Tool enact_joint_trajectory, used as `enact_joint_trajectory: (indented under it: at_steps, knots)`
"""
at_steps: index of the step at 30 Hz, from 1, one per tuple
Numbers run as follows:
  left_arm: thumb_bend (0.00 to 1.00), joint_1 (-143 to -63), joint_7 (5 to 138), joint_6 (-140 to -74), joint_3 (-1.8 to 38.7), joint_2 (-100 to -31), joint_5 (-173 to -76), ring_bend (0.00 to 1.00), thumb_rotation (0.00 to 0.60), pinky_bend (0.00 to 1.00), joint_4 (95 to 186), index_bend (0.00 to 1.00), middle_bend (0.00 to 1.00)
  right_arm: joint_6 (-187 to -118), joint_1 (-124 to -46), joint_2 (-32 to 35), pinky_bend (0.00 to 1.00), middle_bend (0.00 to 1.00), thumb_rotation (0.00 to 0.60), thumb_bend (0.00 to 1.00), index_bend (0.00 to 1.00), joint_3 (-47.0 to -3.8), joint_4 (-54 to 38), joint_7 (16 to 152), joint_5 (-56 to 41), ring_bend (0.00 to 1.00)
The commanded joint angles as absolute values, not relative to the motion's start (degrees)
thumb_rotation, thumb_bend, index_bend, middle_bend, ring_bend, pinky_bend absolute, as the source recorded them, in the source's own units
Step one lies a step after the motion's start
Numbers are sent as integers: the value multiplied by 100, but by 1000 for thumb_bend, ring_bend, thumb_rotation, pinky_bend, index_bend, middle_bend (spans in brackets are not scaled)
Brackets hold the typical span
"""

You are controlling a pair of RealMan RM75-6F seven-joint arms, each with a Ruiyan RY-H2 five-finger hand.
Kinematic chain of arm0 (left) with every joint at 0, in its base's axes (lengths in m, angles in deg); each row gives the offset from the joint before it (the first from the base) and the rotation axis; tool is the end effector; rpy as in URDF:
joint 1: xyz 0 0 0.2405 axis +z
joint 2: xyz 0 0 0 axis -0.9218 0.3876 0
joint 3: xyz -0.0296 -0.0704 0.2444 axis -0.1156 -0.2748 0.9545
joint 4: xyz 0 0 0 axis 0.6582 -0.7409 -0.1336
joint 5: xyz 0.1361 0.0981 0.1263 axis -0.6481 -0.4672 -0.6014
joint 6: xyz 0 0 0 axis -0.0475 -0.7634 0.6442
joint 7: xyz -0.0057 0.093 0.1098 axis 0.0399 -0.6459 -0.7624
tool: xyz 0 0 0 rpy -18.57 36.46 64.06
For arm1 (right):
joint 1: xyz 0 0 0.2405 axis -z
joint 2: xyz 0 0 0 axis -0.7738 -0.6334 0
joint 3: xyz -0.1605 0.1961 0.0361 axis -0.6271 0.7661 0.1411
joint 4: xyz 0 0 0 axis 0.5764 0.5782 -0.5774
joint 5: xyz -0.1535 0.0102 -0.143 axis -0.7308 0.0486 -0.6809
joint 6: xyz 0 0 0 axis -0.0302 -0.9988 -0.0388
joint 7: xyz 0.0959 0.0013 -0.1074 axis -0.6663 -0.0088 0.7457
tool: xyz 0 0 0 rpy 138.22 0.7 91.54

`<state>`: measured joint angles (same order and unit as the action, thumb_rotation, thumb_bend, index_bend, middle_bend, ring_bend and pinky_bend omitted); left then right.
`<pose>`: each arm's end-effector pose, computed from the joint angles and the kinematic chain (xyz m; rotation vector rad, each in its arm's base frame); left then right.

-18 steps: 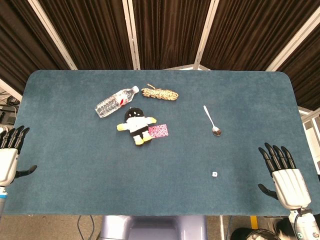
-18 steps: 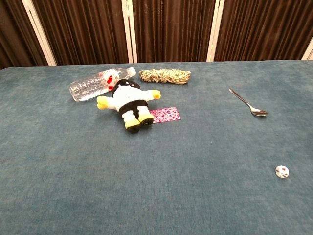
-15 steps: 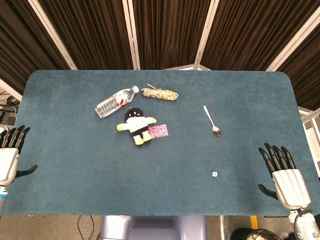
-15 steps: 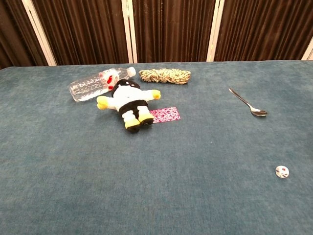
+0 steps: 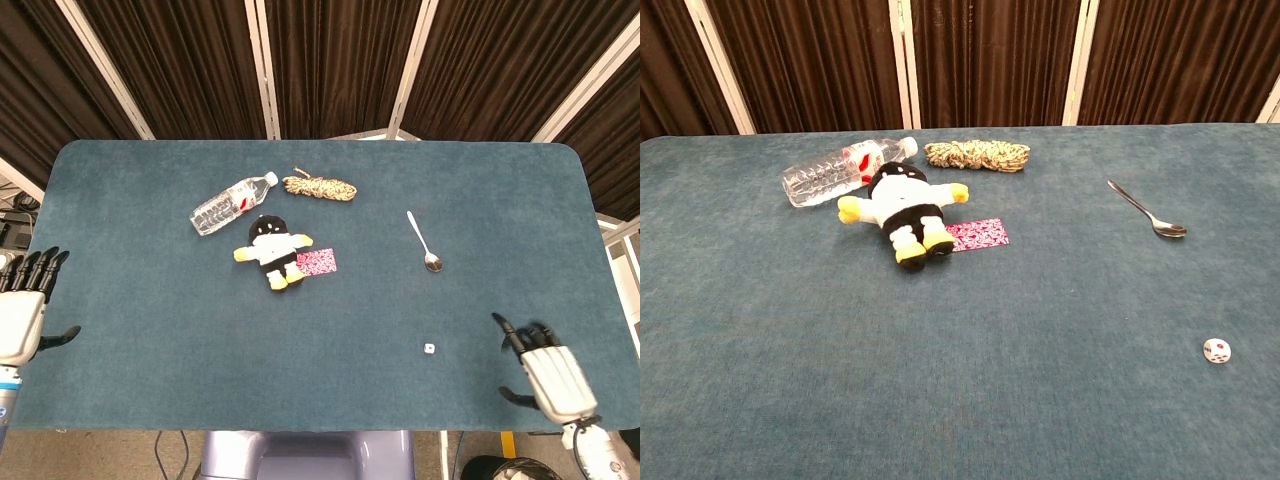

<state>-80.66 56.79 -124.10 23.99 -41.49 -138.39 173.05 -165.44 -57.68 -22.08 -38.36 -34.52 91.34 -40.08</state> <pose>-0.2730 0.2177 0.1667 -1.4288 -0.8477 -0.7731 -0.2748 -0.1630 0.1300 1.7009 -0.9520 0.8387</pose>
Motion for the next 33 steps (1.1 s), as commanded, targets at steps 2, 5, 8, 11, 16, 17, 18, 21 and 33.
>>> enact_joint_trajectory:
  at_steps: [2, 5, 8, 11, 16, 17, 18, 21, 33]
  knots:
    - [0, -8068, 5605, -12393, 2376, -4172, -13807, 0, 600, 0, 17311, 0, 0, -15849, -6162, -2125, 979, 734, 600, 588, 0, -4130, -3095, 8784, -4355, 714]
    - [0, -8062, 5520, -12391, 2377, -4201, -13805, 0, 600, 0, 17319, 0, 0, -15552, -6298, -2004, 1000, 741, 600, 646, 0, -4259, -2896, 8826, -4507, 731]
    - [0, -8054, 5418, -12399, 2379, -4237, -13817, 0, 600, 0, 17316, 0, 0, -15279, -6401, -1853, 1000, 741, 600, 669, 0, -4326, -2734, 8907, -4511, 737]
    - [0, -8046, 5358, -12401, 2372, -4265, -13813, 0, 600, 0, 17315, 0, 0, -15047, -6497, -1710, 1000, 742, 600, 676, 0, -4346, -2619, 8951, -4449, 738]
    - [0, -8045, 5294, -12357, 2363, -4300, -13787, 0, 600, 0, 17300, 0, 0, -14815, -6639, -1529, 1000, 741, 600, 682, 0, -4316, -2503, 9050, -4363, 738]
    - [0, -8045, 5290, -12346, 2360, -4305, -13781, 0, 600, 0, 17300, 0, 0, -14778, -6664, -1497, 1000, 741, 600, 684, 0, -4300, -2487, 9073, -4325, 739]
    - [0, -8044, 5281, -12339, 2356, -4308, -13778, 0, 600, 0, 17296, 0, 0, -14732, -6694, -1460, 1000, 741, 600, 686, 0, -4281, -2468, 9104, -4284, 739]
    - [0, -8043, 5260, -12321, 2352, -4318, -13775, 0, 600, 0, 17295, 0, 0, -14584, -6778, -1382, 1000, 742, 600, 689, 0, -4270, -2412, 9195, -4221, 739]
    - [0, -8044, 5169, -12223, 2340, -4362, -13747, 0, 600, 0, 17277, 0, 0, -14429, -6936, -1089, 1000, 742, 600, 696, 0, -4162, -2247, 9525, -3918, 744]
